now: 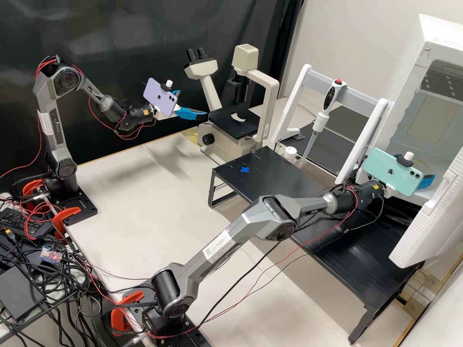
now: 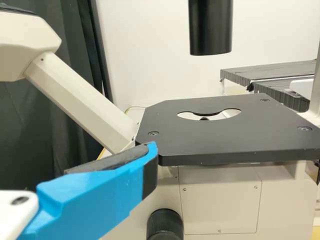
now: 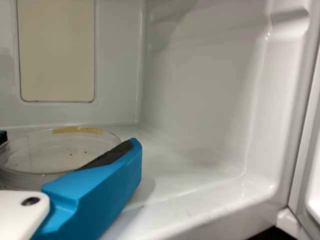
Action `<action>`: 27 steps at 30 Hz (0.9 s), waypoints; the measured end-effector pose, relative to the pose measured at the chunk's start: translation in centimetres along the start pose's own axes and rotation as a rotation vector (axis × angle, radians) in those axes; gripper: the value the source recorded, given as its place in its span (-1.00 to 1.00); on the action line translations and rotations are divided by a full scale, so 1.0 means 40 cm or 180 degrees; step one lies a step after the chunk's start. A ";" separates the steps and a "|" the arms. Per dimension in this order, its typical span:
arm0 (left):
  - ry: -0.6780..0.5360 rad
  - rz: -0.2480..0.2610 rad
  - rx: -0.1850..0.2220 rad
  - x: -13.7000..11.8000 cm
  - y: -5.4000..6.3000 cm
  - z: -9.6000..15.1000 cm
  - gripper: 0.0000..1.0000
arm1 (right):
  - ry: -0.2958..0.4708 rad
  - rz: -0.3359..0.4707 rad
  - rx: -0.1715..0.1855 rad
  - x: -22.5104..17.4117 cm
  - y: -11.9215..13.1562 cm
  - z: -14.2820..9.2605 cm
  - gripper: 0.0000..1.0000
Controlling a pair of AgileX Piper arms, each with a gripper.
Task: Move the petri dish to the microscope
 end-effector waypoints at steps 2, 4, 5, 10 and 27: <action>0.0000 0.0000 0.0000 0.000 0.000 0.000 1.00 | 0.0007 0.0003 0.0062 -0.013 0.007 0.004 -1.00; 0.0000 0.0000 0.0000 0.000 0.000 0.000 1.00 | 0.0012 0.0030 0.0113 -0.031 0.015 0.014 -1.00; 0.0000 0.0000 0.0000 0.000 0.000 0.000 1.00 | -0.0017 0.0048 0.0157 -0.043 0.017 0.024 -1.00; 0.0000 0.0000 0.0000 0.000 0.000 0.000 1.00 | -0.0092 0.0160 0.0102 -0.092 0.044 0.053 -1.00; 0.0000 0.0000 0.0000 0.000 0.000 0.000 1.00 | -0.0060 0.0459 0.0140 -0.373 0.068 0.092 -1.00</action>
